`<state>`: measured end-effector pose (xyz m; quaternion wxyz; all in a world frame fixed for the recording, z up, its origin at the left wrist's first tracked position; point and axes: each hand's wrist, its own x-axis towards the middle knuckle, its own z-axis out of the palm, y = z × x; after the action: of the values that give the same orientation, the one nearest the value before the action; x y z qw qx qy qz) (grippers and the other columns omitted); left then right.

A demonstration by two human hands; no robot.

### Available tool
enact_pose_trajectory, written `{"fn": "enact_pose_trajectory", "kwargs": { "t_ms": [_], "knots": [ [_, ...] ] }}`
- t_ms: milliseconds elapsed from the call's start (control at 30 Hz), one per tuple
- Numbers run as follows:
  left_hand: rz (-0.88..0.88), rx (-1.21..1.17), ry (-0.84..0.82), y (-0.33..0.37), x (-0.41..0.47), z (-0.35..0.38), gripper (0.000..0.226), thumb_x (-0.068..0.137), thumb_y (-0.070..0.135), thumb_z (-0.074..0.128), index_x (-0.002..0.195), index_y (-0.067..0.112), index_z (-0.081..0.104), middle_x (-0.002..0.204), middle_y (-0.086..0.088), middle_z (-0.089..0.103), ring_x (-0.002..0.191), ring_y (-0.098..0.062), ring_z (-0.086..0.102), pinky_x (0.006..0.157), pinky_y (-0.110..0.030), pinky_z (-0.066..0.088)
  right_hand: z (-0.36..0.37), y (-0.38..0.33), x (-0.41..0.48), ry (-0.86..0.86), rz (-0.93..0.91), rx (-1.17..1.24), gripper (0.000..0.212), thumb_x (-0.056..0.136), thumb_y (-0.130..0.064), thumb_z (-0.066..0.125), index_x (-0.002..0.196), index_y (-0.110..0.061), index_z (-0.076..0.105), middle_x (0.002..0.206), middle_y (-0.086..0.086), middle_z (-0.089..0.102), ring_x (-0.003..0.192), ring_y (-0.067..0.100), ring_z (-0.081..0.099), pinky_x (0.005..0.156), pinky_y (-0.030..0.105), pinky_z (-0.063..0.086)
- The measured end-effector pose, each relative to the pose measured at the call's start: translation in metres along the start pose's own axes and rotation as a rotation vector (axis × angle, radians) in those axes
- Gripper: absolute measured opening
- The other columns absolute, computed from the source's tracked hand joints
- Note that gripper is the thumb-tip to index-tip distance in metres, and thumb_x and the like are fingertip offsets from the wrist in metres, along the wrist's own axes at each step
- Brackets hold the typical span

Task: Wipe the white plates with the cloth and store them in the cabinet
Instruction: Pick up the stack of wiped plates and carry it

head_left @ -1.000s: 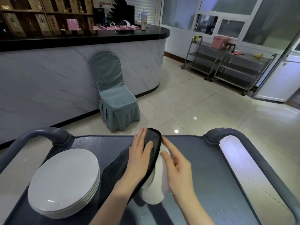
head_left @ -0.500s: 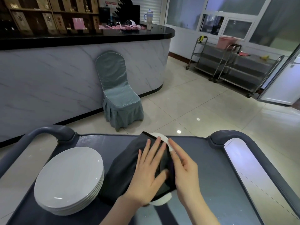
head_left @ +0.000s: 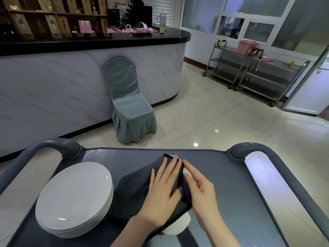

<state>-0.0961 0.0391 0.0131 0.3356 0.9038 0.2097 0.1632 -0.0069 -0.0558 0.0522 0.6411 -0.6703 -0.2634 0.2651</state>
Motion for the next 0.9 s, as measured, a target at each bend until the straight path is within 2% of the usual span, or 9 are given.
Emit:
{"fn": "enact_pose_trajectory", "kwargs": {
  "t_ms": [100,200,333,400,467,533,600,767,900],
  "knots": [
    [-0.092,-0.272,0.048,-0.017,0.02,-0.007,0.052,0.101,0.036,0.032,0.135,0.067,0.008,0.152,0.042,0.002,0.143,0.014,-0.007,0.124,-0.045,0.0,-0.007,-0.003,0.0,-0.038,0.008,-0.022,0.037,0.098,-0.004,0.056,0.12,-0.033,0.065,0.12,-0.02,0.068,0.114,-0.008,0.06,0.098,0.013,0.047],
    [-0.173,-0.443,0.079,-0.036,0.022,-0.011,0.047,0.104,0.037,0.037,0.133,0.068,0.019,0.149,0.041,0.018,0.141,0.017,0.01,0.124,-0.039,0.009,-0.021,-0.008,0.006,0.013,0.075,0.087,0.035,0.098,-0.005,0.057,0.122,-0.028,0.067,0.118,-0.011,0.072,0.112,0.005,0.066,0.099,0.026,0.051],
    [-0.16,-0.497,0.153,-0.043,-0.011,0.0,0.064,0.103,0.016,0.044,0.145,0.053,0.013,0.159,0.025,0.015,0.148,0.001,0.011,0.123,-0.028,0.008,-0.045,-0.015,0.019,0.128,0.186,0.344,0.032,0.098,-0.007,0.055,0.127,-0.017,0.064,0.116,0.002,0.074,0.108,0.023,0.07,0.097,0.042,0.051],
    [-0.161,-0.487,0.204,-0.039,-0.026,0.018,0.073,0.097,0.011,0.046,0.151,0.048,0.016,0.162,0.019,0.015,0.15,-0.007,0.009,0.124,-0.036,0.01,-0.052,-0.013,0.023,0.174,0.224,0.433,0.033,0.098,-0.009,0.055,0.131,-0.015,0.061,0.119,0.004,0.073,0.111,0.026,0.068,0.098,0.045,0.05],
    [-0.143,-0.429,0.241,-0.035,-0.032,0.033,0.073,0.093,0.022,0.044,0.15,0.052,0.01,0.16,0.029,0.004,0.15,-0.003,-0.006,0.124,-0.038,0.002,-0.054,-0.008,0.025,0.205,0.256,0.492,0.036,0.098,-0.01,0.055,0.134,-0.014,0.059,0.12,0.005,0.072,0.112,0.027,0.068,0.1,0.047,0.05],
    [-0.108,-0.396,0.268,-0.032,-0.025,0.031,0.061,0.095,0.035,0.035,0.151,0.042,0.011,0.158,0.034,-0.001,0.149,-0.001,-0.011,0.122,-0.028,-0.003,-0.053,-0.004,0.023,0.225,0.276,0.511,0.035,0.098,-0.011,0.055,0.133,-0.015,0.059,0.119,0.004,0.073,0.11,0.026,0.069,0.098,0.046,0.05],
    [-0.102,-0.321,0.218,-0.031,-0.012,0.016,0.053,0.102,0.031,0.033,0.148,0.042,0.008,0.154,0.039,-0.005,0.146,0.007,-0.011,0.122,-0.025,-0.003,-0.051,-0.002,0.018,0.213,0.278,0.5,0.033,0.098,-0.01,0.055,0.13,-0.017,0.061,0.118,0.003,0.073,0.108,0.024,0.07,0.097,0.045,0.05],
    [-0.098,-0.349,0.092,-0.046,0.006,-0.012,0.052,0.105,0.035,0.032,0.149,0.048,0.007,0.155,0.037,0.001,0.144,0.013,-0.006,0.124,-0.042,0.006,-0.042,-0.007,0.013,0.15,0.28,0.441,0.028,0.099,-0.006,0.053,0.121,-0.019,0.065,0.114,0.003,0.075,0.105,0.022,0.071,0.094,0.042,0.052],
    [-0.111,-0.413,0.266,-0.043,-0.019,0.011,0.058,0.099,0.039,0.033,0.151,0.043,0.007,0.158,0.033,0.005,0.148,0.003,0.0,0.124,-0.038,0.006,-0.04,-0.012,0.027,0.255,0.27,0.545,0.03,0.098,-0.006,0.055,0.127,-0.011,0.063,0.116,0.008,0.073,0.107,0.026,0.069,0.096,0.044,0.051]
  ]
}}
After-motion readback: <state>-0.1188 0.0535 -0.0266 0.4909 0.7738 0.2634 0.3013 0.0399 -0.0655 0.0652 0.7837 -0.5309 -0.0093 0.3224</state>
